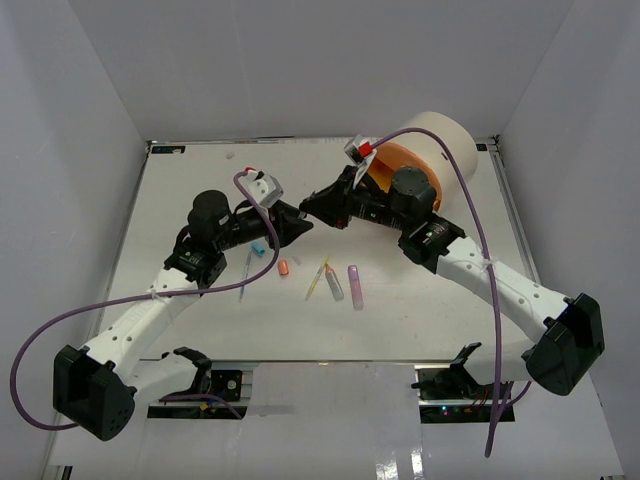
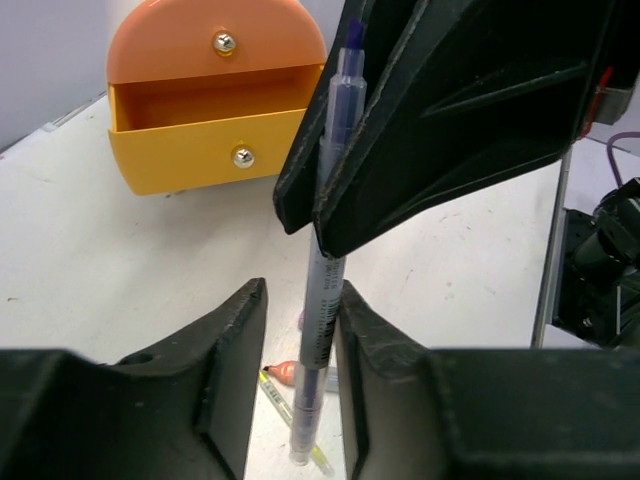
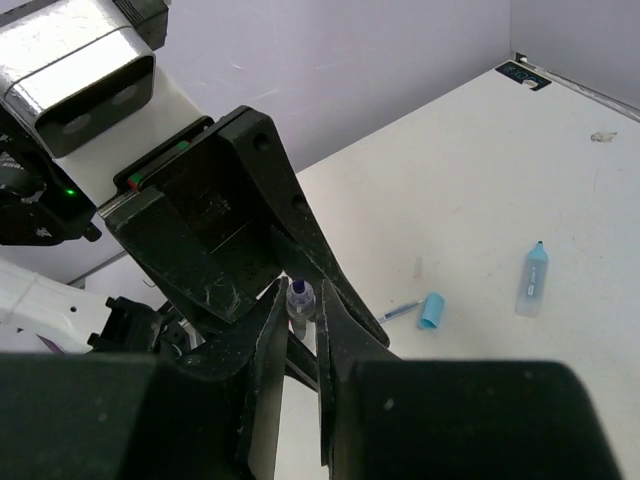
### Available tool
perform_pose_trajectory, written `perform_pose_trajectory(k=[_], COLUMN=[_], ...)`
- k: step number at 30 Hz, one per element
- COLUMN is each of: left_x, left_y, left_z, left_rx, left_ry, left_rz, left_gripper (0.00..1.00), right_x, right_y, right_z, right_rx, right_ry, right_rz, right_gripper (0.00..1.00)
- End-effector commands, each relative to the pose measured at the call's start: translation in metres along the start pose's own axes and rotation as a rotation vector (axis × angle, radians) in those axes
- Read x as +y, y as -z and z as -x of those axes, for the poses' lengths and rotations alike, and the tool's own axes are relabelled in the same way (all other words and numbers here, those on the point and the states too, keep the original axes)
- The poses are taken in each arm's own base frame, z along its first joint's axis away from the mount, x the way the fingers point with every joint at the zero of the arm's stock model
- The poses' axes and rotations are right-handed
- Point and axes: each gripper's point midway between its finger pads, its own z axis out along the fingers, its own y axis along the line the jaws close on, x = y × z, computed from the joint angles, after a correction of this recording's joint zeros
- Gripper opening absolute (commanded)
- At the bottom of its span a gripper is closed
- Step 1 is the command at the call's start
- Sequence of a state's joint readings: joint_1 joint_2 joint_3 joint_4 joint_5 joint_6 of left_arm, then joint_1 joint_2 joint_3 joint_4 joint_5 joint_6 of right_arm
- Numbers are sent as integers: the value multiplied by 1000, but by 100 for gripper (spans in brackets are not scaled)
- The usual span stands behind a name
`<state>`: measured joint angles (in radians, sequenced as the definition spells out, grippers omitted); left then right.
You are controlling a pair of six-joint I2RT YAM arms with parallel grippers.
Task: Sort the stationery into containers
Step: Pick up the pen from the center of the board, then pick up the pen cap from the center of the board.
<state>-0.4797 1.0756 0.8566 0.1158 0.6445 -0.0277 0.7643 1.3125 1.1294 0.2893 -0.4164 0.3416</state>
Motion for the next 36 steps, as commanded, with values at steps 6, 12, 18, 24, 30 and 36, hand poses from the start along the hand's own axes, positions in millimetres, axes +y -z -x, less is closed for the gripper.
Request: perform_pose_trajectory(k=[6, 12, 18, 24, 30, 36], left_x=[-11, -15, -16, -6, 1, 30], left_y=[0, -1, -1, -1, -2, -2], left_z=[-1, 0, 0, 1, -4, -14], left_rx=[-15, -20, -20, -24, -10, 31], left_ry=[-2, 9, 11, 9, 14, 40], left_rz=[-67, -86, -90, -34, 5, 162], left_gripper=[35, 26, 7, 0, 0, 0], right_x=[21, 19, 19, 15, -2, -19], right_y=[7, 5, 4, 6, 25, 56], right_z=[21, 17, 15, 7, 2, 11], right_rx=[-69, -62, -59, -42, -20, -22], right_ry=[24, 19, 14, 33, 112, 236], right_rz=[69, 72, 78, 58, -59, -215], right_gripper=[8, 8, 8, 28, 88, 90])
